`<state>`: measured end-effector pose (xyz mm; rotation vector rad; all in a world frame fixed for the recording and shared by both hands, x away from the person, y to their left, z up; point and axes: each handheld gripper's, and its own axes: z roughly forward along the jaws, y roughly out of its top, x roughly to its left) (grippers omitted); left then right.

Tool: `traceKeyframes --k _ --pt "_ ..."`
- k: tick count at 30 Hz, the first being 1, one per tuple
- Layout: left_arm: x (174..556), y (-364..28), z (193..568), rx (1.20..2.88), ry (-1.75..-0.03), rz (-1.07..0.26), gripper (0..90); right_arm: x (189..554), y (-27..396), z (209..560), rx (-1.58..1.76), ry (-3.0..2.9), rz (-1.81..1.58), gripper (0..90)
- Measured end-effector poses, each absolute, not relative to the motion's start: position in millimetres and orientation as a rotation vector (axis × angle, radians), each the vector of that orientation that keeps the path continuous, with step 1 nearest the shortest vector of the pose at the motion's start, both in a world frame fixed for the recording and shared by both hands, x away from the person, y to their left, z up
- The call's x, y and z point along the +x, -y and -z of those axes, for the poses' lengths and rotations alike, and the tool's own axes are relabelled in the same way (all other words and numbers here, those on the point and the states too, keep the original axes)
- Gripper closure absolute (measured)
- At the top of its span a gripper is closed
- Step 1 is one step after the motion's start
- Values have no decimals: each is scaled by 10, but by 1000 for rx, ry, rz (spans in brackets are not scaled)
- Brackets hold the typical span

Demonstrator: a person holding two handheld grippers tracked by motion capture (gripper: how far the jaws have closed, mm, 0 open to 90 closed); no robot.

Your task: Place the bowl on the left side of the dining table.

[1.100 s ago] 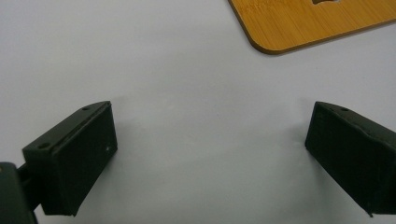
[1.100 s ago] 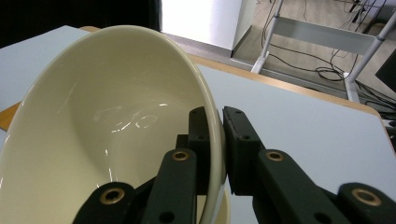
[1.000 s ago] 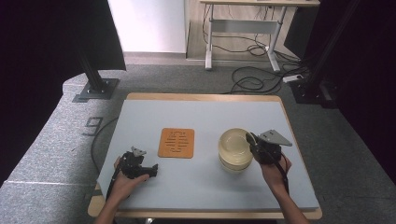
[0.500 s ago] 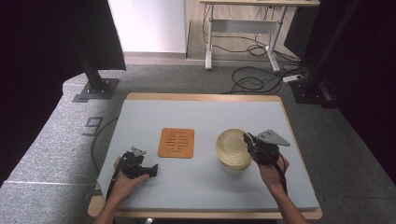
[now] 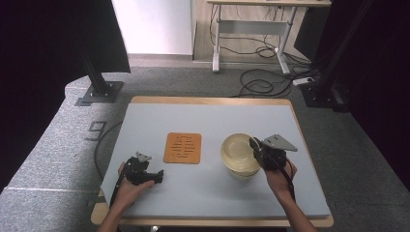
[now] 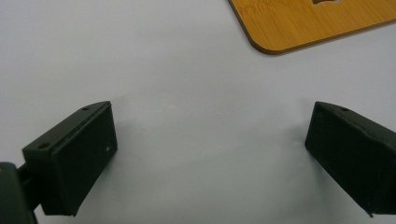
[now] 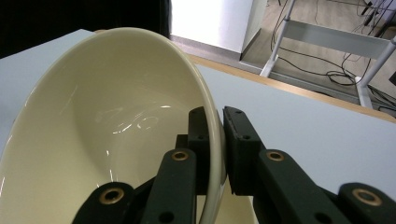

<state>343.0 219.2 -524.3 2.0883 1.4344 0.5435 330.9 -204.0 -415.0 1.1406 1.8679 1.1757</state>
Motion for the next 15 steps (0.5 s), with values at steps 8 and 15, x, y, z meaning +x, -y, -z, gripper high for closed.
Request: traceKeyframes --k 8,15 --pt "3430 -2192 5243 2088 -1435 -544 22 3327 1982 4145 1135 -1869 -1185 818" --pt "3430 -2192 5243 2089 -1434 -544 22 3340 1903 4153 1121 -1880 -1186 817"
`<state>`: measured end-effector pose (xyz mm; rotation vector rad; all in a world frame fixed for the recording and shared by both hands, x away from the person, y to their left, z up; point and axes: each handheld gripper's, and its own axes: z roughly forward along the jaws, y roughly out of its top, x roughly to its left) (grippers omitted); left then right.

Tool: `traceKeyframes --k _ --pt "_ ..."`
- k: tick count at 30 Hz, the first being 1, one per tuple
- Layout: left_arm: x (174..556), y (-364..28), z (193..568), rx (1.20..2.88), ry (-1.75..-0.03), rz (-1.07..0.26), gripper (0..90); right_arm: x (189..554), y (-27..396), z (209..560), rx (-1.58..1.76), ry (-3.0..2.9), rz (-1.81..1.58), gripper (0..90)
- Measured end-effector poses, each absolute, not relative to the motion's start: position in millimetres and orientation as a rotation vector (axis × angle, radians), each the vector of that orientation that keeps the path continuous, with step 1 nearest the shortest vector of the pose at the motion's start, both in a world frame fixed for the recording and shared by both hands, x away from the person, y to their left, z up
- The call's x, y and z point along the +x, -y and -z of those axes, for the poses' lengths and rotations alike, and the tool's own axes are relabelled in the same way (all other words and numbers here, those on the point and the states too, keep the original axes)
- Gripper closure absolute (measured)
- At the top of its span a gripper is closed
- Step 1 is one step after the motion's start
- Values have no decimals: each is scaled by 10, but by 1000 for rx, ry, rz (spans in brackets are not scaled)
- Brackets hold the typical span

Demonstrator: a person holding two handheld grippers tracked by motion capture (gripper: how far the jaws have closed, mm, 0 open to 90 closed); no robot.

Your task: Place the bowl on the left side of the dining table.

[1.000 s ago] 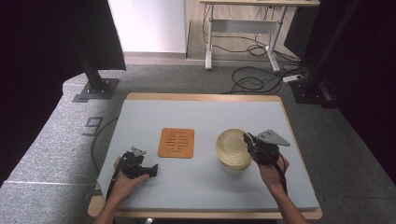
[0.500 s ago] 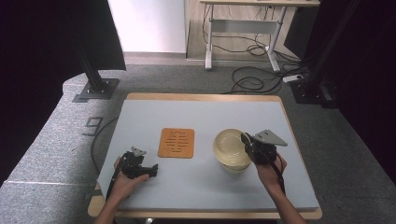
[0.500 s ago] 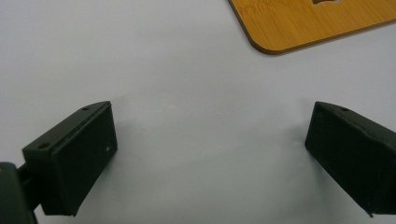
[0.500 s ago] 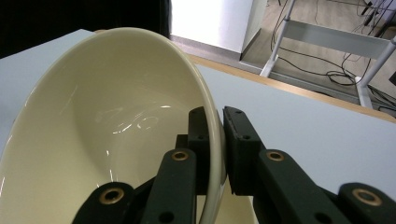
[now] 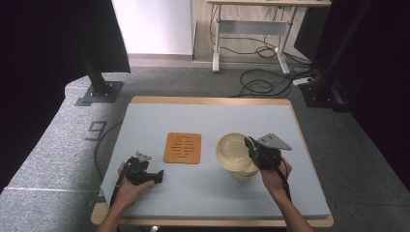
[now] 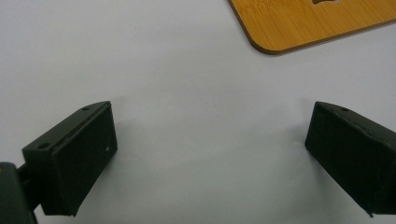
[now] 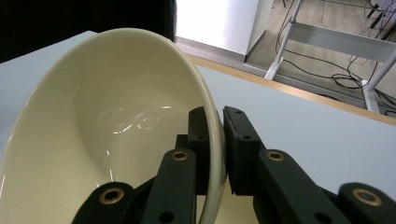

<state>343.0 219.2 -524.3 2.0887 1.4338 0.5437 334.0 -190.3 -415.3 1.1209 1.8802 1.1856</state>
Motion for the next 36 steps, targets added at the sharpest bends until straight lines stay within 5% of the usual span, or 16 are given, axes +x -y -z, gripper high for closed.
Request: traceKeyframes --k 36 --pt "3429 -2194 5243 2089 -1432 -543 22 3414 1759 4183 1109 -1896 -1198 817"
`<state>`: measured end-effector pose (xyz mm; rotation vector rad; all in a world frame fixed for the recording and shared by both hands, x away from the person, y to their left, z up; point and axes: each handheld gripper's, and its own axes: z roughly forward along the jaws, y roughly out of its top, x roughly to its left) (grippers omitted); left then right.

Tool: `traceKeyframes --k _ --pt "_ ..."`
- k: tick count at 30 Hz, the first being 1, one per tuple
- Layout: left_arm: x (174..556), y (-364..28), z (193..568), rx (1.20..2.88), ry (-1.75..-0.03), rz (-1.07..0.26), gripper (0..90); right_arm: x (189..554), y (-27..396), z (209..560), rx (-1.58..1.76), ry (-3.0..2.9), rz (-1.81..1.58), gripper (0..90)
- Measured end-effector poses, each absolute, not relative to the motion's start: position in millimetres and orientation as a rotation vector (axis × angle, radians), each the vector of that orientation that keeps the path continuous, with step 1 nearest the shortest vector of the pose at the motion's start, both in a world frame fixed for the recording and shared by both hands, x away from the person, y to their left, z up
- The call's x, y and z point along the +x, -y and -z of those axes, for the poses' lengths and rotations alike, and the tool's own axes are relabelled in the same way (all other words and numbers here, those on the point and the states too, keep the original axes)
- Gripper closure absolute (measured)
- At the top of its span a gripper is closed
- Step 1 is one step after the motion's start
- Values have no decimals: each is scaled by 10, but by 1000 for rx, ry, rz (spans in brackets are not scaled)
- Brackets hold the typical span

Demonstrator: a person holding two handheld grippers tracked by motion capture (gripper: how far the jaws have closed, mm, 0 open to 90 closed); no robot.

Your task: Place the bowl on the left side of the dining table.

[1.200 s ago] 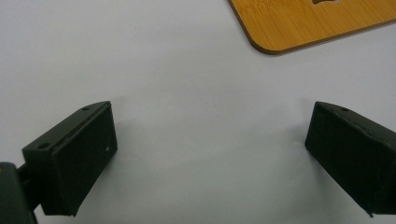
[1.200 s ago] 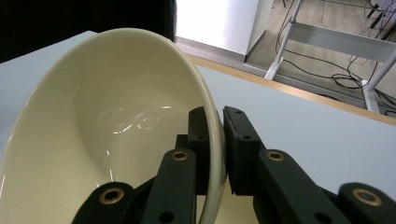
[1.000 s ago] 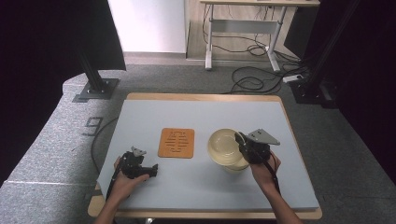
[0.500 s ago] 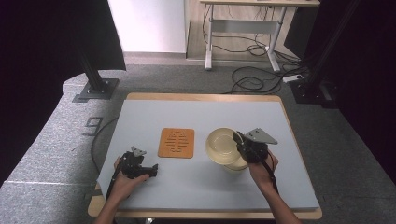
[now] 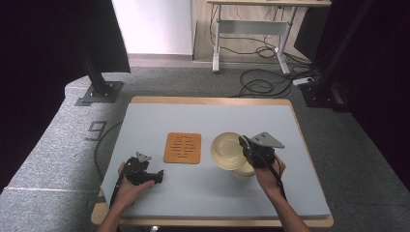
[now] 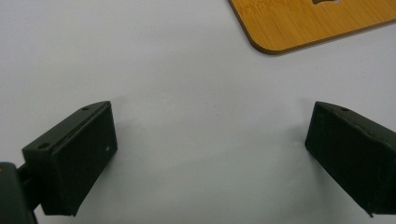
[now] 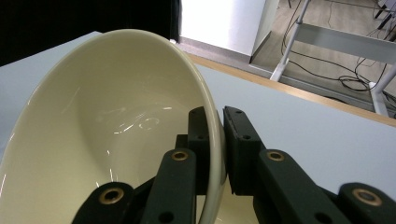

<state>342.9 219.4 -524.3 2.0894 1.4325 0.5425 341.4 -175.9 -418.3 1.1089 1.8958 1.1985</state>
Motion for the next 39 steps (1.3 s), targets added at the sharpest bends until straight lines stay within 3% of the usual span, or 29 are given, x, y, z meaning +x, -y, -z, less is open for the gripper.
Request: traceKeyframes --k 39 --pt "3426 -2194 5244 2088 -1431 -544 23 3522 1586 4204 1083 -1919 -1208 817"
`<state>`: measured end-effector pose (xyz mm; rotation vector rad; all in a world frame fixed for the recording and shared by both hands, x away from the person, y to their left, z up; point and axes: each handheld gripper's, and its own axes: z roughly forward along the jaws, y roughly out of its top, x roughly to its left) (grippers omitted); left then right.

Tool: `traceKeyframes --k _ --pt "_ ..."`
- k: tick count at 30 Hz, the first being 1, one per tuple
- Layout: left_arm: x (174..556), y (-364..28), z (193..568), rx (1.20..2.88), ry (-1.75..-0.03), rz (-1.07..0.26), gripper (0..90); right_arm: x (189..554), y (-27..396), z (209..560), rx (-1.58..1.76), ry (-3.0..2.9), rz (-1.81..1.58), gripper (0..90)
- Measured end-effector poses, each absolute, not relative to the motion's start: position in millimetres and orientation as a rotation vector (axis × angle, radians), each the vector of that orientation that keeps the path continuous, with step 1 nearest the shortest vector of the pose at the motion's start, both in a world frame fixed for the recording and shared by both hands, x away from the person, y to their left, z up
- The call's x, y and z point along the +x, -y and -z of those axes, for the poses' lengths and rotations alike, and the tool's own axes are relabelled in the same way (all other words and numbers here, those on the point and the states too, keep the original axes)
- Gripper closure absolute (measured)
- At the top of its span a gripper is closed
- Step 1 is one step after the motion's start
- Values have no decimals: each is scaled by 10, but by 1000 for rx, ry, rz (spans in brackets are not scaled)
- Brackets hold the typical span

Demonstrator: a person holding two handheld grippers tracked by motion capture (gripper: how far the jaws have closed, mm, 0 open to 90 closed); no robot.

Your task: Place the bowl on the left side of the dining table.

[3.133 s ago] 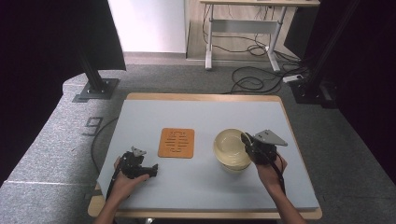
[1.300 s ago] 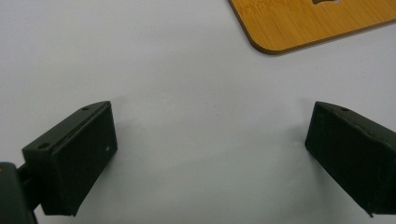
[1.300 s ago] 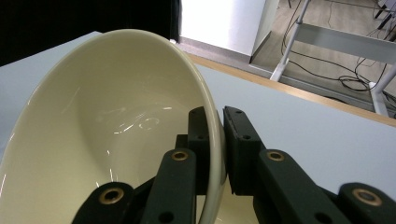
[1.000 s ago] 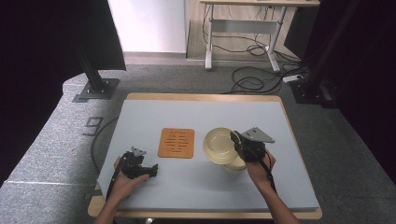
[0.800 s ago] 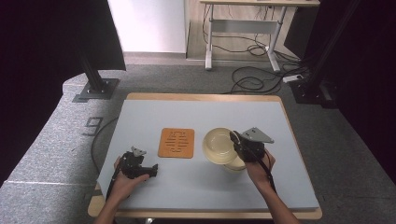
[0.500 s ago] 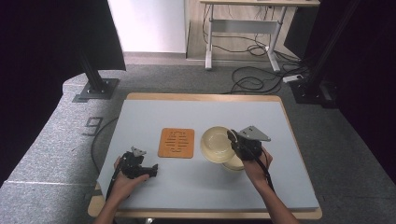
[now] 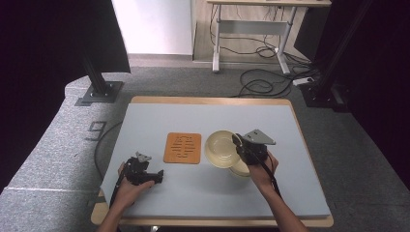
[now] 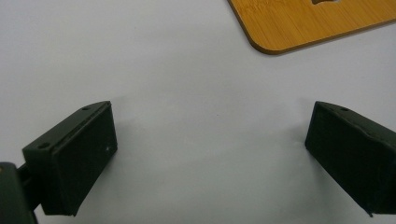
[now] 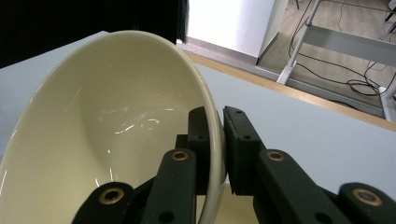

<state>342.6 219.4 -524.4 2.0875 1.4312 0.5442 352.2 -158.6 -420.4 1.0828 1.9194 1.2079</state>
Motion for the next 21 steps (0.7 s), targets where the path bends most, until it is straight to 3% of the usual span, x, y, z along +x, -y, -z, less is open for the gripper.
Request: traceKeyframes --k 21 --pt "3426 -2194 5244 2088 -1431 -544 23 3546 1504 4144 1072 -1911 -1224 817"
